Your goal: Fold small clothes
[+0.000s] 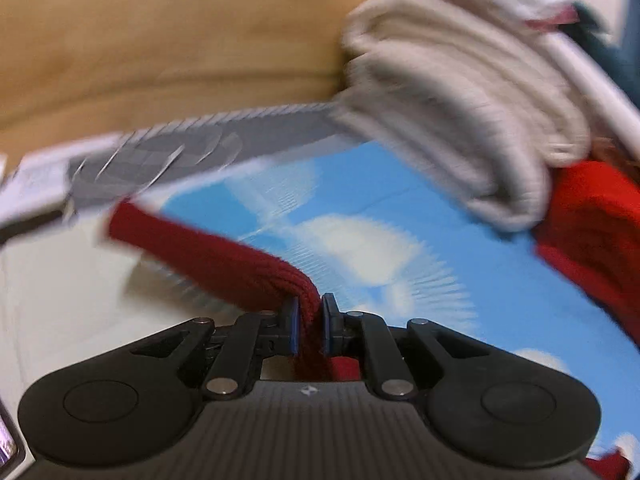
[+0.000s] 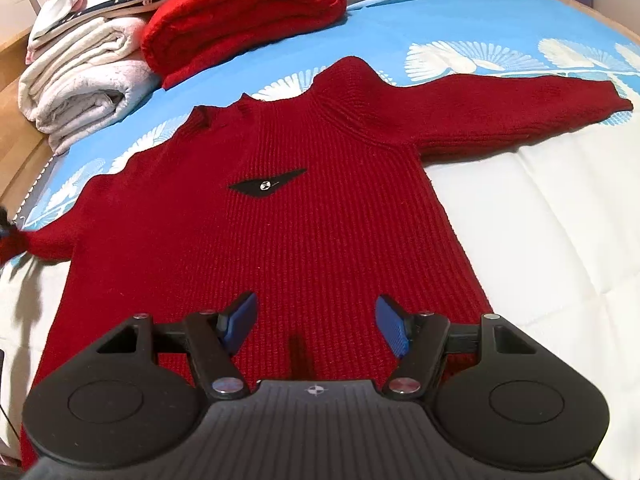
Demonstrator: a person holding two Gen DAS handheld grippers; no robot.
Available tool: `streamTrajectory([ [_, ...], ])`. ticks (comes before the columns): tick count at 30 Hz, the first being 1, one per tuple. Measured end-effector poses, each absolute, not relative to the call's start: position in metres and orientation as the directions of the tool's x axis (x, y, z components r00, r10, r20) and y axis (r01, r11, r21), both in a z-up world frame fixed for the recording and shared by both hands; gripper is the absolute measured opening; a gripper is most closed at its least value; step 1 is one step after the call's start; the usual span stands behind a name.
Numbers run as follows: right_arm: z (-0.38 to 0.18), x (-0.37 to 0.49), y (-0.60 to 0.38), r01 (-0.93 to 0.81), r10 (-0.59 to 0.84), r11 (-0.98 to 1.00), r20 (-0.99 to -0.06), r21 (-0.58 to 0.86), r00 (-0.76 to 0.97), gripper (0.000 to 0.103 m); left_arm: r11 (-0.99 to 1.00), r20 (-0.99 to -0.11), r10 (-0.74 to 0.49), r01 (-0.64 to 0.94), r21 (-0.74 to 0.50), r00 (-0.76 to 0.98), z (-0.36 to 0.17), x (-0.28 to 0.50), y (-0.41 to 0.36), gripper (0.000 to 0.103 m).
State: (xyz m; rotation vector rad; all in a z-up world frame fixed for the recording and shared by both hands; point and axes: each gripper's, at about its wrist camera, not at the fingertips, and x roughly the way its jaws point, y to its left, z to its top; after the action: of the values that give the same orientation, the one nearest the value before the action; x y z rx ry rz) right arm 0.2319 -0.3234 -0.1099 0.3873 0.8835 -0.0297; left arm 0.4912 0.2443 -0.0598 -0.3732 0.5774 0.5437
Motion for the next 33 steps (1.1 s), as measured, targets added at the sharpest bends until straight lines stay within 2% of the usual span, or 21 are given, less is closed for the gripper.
streamTrajectory([
  [3,-0.105,0.229,-0.325,0.177,0.148,0.925,-0.746,0.338,0.650,0.068,0.898,-0.526,0.255,-0.401,-0.183,0.811,-0.020,0.492,0.173,0.012],
  [6,-0.100,0.226,-0.326,0.168,0.156,0.921,-0.730,0.350,0.666,0.067,0.982,-0.472,0.076,-0.149,-0.119,0.878,-0.002,0.480,0.067,0.012],
  [8,-0.098,0.224,-0.328,0.160,0.168,0.919,-0.725,0.360,0.668,0.067,0.995,-0.474,-0.095,0.073,-0.063,0.876,-0.015,0.466,-0.009,0.015],
  [9,-0.098,0.222,-0.329,0.158,0.171,0.918,-0.723,0.364,0.669,0.067,0.978,-0.515,-0.187,0.206,-0.021,0.837,-0.031,0.458,-0.048,0.021],
  [11,-0.097,0.221,-0.331,0.157,0.175,0.916,-0.720,0.369,0.671,0.067,0.902,-0.637,-0.323,0.431,0.016,0.700,-0.068,0.441,-0.106,0.082],
  [12,-0.096,0.219,-0.334,0.158,0.176,0.915,-0.719,0.371,0.673,0.067,0.882,-0.659,-0.329,0.469,0.041,0.677,-0.083,0.428,-0.120,0.088],
  [14,-0.095,0.215,-0.341,0.167,0.173,0.910,-0.715,0.379,0.678,0.067,0.850,-0.664,-0.308,0.510,0.129,0.681,-0.102,0.400,-0.128,0.090],
  [15,-0.094,0.213,-0.345,0.172,0.173,0.907,-0.711,0.385,0.681,0.067,0.837,-0.671,-0.291,0.521,0.166,0.682,-0.107,0.387,-0.123,0.090],
  [18,-0.091,0.205,-0.357,0.182,0.177,0.896,-0.699,0.406,0.692,0.067,0.869,-0.690,-0.208,0.454,0.195,0.693,-0.106,0.365,-0.085,0.100],
  [21,-0.089,0.201,-0.363,0.189,0.189,0.879,-0.684,0.437,0.704,0.067,0.944,-0.720,0.021,0.223,0.242,0.694,-0.099,0.349,-0.036,0.102],
  [24,-0.086,0.198,-0.362,0.179,0.212,0.864,-0.661,0.471,0.720,0.067,0.974,-0.720,0.137,0.042,0.225,0.681,-0.093,0.331,0.011,0.102],
  [27,-0.084,0.199,-0.361,0.169,0.232,0.844,-0.631,0.509,0.740,0.067,0.980,-0.722,0.165,-0.030,0.196,0.672,-0.095,0.332,0.038,0.102],
  [30,-0.081,0.208,-0.360,0.155,0.265,0.821,-0.608,0.549,0.749,0.068,0.988,-0.721,0.142,-0.048,0.149,0.679,-0.105,0.349,0.051,0.102],
  [33,-0.078,0.244,-0.364,0.160,0.268,0.818,-0.613,0.552,0.743,0.068,0.994,-0.769,0.101,-0.034,0.103,0.631,-0.126,0.368,0.061,0.102],
])
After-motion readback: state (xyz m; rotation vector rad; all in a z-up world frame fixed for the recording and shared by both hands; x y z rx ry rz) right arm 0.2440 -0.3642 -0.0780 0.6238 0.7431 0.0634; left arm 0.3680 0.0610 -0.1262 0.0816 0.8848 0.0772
